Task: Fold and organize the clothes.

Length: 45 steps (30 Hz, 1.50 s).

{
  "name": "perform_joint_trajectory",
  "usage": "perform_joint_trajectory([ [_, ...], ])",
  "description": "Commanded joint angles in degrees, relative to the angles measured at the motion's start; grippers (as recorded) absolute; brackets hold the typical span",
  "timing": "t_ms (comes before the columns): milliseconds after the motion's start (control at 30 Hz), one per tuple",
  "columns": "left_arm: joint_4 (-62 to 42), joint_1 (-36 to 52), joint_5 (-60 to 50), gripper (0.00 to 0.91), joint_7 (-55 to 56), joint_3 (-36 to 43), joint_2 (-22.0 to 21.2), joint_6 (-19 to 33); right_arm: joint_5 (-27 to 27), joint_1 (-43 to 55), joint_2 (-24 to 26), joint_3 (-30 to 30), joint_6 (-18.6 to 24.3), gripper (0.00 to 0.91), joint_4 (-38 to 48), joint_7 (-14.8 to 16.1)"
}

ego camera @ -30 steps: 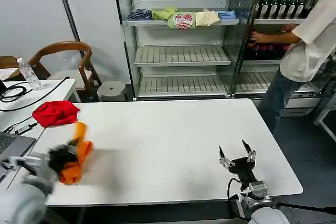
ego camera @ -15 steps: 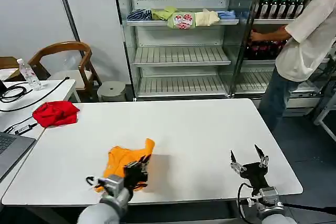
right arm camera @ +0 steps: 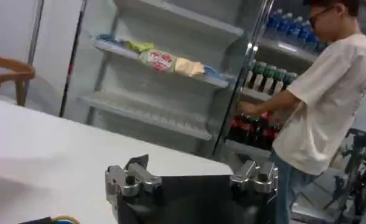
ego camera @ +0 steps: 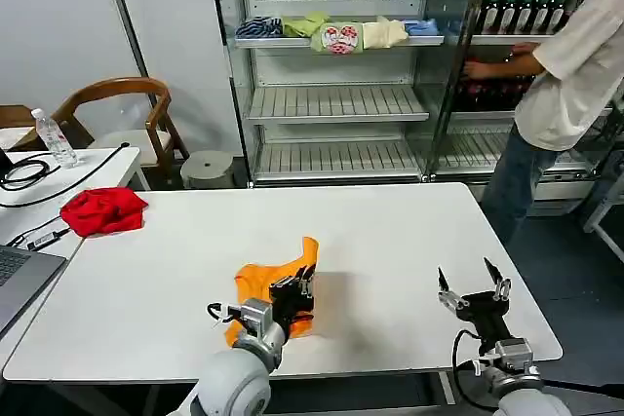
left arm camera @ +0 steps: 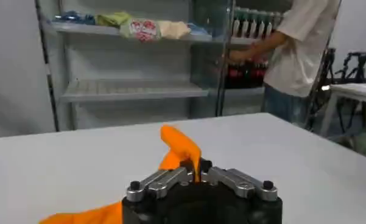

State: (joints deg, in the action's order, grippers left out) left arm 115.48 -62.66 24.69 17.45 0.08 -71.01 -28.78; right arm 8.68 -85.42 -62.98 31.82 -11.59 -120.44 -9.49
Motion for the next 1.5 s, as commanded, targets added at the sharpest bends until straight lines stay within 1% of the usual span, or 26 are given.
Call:
perform_joint_trajectory([
  [33,-1.5,3.3,4.7,0.907,-1.5,2.6,-3.2,3.8,1.8,2.0,0.4,1.2,-0.3,0.907,-0.1,0.4],
  [167,1.0,3.9,8.0,0.907,-6.8,1.1,-2.7,9.1,1.9,4.9,0.3,-0.4,-0.6,0.907,1.3,0.8],
  [233,2.4,6.0,9.0,0.907,-8.9,-0.4,-2.0,10.4,1.9,7.0,0.3,-1.5,-0.5,0.907,2.5,1.5],
  [333,4.6,7.3,10.4,0.907,-9.9,-6.7,2.4,12.6,1.4,10.5,0.0,-3.9,1.4,0.907,5.4,2.4],
  [400,3.1,6.6,8.0,0.907,-11.5,-11.3,7.6,15.8,0.6,12.2,-0.3,-5.0,1.1,0.907,7.2,2.7],
  [433,1.0,5.8,5.9,0.907,-13.6,-14.4,10.0,18.5,0.6,13.5,-0.5,-5.6,1.2,0.907,8.2,2.6],
  [467,-2.3,4.1,1.6,0.907,-16.8,-19.2,13.2,20.9,0.7,14.7,-0.9,-6.3,1.8,0.907,9.3,2.7],
  [500,-3.6,2.9,0.4,0.907,-17.9,-21.8,14.2,22.7,0.7,15.1,-1.1,-6.6,2.3,0.907,9.8,2.7],
  [567,-9.3,-0.5,-1.3,0.907,-21.5,-28.4,16.6,26.0,0.7,17.2,-1.8,-8.3,3.7,0.907,11.8,2.7],
  [600,-10.8,-1.6,-1.9,0.907,-22.2,-30.6,17.0,27.2,0.7,17.7,-2.0,-8.7,3.7,0.907,12.4,2.6],
  [667,-12.3,-4.3,-3.0,0.907,-22.6,-33.2,17.2,28.8,0.8,19.1,-2.4,-10.2,3.7,0.907,13.7,2.2],
  [767,-12.2,-6.9,-5.5,0.907,-22.5,-34.5,16.2,29.7,0.7,20.2,-2.9,-11.7,3.7,0.907,14.7,1.9],
  [867,-12.6,-7.5,-7.0,0.907,-22.0,-34.9,15.1,30.0,0.6,20.7,-3.3,-12.2,3.6,0.907,14.7,1.6],
  [1033,-12.1,-8.5,-8.6,0.907,-20.8,-35.2,14.4,29.9,0.7,20.5,-3.1,-11.2,3.6,0.907,14.5,1.5],
  [1200,-10.8,-9.2,-8.7,0.907,-20.0,-35.1,13.6,29.5,1.3,19.4,-2.7,-9.7,3.7,0.907,13.6,2.1],
  [1267,-10.6,-9.5,-8.7,0.907,-19.9,-34.9,13.3,29.6,0.6,19.3,-2.6,-9.4,3.8,0.907,13.2,1.6],
  [1333,-10.3,-9.9,-8.8,0.907,-19.8,-34.8,13.1,29.7,-4.5,19.3,-2.6,-8.5,4.4,0.907,13.6,1.8],
  [1500,-9.9,-10.0,-8.9,0.907,-19.4,-34.6,13.2,29.6,-5.1,19.0,-2.9,-8.5,5.2,0.907,13.4,1.9],
])
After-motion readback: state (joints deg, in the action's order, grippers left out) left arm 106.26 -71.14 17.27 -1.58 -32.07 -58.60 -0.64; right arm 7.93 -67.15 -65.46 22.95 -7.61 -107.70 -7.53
